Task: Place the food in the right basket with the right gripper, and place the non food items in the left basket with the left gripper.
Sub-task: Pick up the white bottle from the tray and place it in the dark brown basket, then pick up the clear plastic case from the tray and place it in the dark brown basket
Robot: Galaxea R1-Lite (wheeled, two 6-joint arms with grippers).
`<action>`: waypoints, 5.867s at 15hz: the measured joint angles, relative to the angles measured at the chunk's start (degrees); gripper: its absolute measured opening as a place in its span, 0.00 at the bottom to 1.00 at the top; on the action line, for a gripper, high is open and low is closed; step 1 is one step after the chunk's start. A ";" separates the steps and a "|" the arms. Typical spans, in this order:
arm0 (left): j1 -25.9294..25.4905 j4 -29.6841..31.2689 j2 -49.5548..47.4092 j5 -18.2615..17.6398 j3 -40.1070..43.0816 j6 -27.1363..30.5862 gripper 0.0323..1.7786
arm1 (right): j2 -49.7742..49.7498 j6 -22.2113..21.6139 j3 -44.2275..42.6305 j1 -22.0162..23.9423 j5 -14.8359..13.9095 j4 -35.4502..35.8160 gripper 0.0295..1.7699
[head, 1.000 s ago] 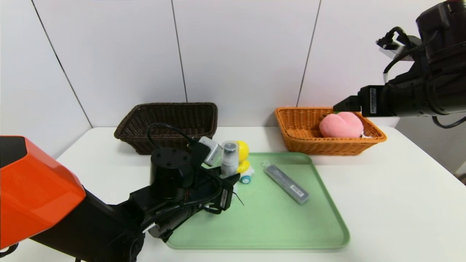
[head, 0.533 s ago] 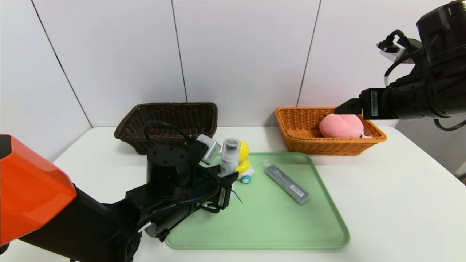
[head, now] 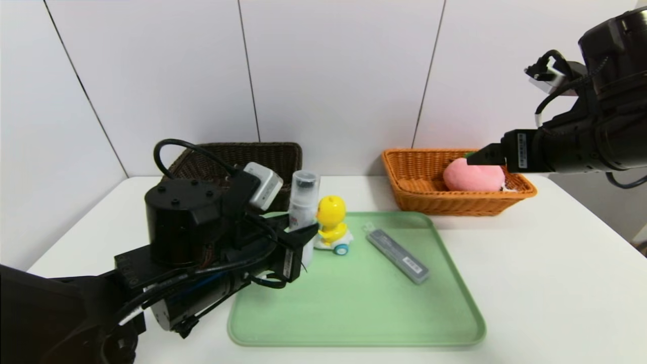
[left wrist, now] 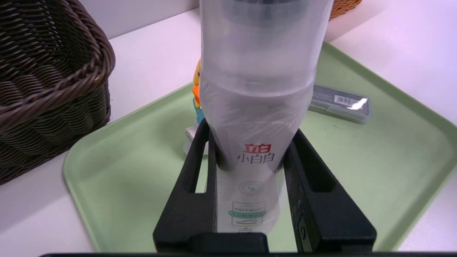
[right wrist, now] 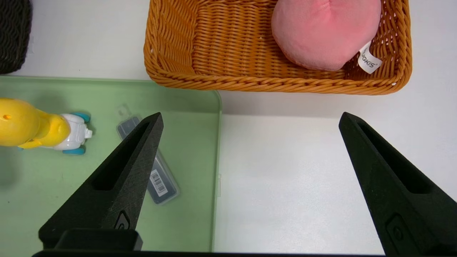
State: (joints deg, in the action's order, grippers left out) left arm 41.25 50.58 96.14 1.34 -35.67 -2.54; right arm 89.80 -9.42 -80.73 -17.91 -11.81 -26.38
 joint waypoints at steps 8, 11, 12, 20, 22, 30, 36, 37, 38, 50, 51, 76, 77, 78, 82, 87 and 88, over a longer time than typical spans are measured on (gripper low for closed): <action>-12.73 -22.00 -7.91 1.55 -21.88 0.12 0.30 | 0.23 -0.68 -0.65 0.85 0.00 0.43 0.96; -19.37 -26.38 -4.13 1.40 -29.60 0.43 0.30 | 0.41 -0.61 -0.74 1.55 0.18 0.43 0.96; -21.42 -27.04 -2.54 1.38 -31.44 1.05 0.30 | 0.44 -0.60 -0.74 1.79 0.18 0.43 0.96; -31.81 -28.84 9.87 0.59 -37.79 3.16 0.30 | 0.56 -0.46 -0.28 4.02 1.51 0.26 0.96; -33.10 -28.87 12.58 0.34 -38.97 3.16 0.30 | 0.77 -0.46 -0.17 4.30 1.95 0.32 0.96; -35.36 -28.65 21.44 0.22 -43.15 2.72 0.30 | 1.30 -0.35 -0.22 4.72 2.01 0.34 0.96; -35.36 -28.48 23.65 0.20 -43.46 2.72 0.30 | 1.30 -0.41 -0.12 4.74 2.01 0.34 0.96; -35.36 -28.50 23.77 0.23 -43.46 2.72 0.30 | 1.33 -0.41 -0.12 4.72 2.04 0.34 0.96; -35.35 -28.34 23.87 0.23 -43.46 2.76 0.38 | 1.33 -0.39 -0.12 4.72 2.01 0.32 0.96; -34.93 -33.02 16.04 0.39 -50.08 4.10 0.83 | 1.83 -0.46 -0.50 4.38 1.95 0.43 0.96; -34.58 -35.91 13.65 0.41 -50.96 4.16 0.85 | 1.90 -0.49 -0.59 4.33 1.95 0.43 0.96; -19.76 -57.38 -25.91 2.99 -18.41 1.06 0.95 | 14.80 3.52 -31.23 -9.09 3.88 -37.04 0.96; -19.65 -57.36 -26.67 2.97 -16.88 1.00 0.95 | 16.41 3.50 -31.34 -9.85 4.35 -37.12 0.96; -19.63 -57.33 -27.54 2.97 -15.21 0.98 0.95 | 17.94 3.41 -31.38 -10.73 4.95 -37.23 0.96; -19.54 -57.25 -29.96 2.90 -10.67 0.87 0.95 | 22.30 3.28 -31.27 -13.29 6.44 -38.28 0.96; -19.48 -57.21 -30.87 2.82 -9.23 0.80 0.95 | 27.67 2.67 -31.26 -13.87 7.11 -38.19 0.96; -19.46 -57.21 -30.89 2.84 -9.12 0.80 0.95 | 28.81 2.57 -31.26 -13.87 7.05 -38.19 0.96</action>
State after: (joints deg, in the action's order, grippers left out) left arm 21.80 -6.63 65.24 4.18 -44.79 -1.73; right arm 118.60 -6.85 -111.98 -31.78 -4.77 -64.57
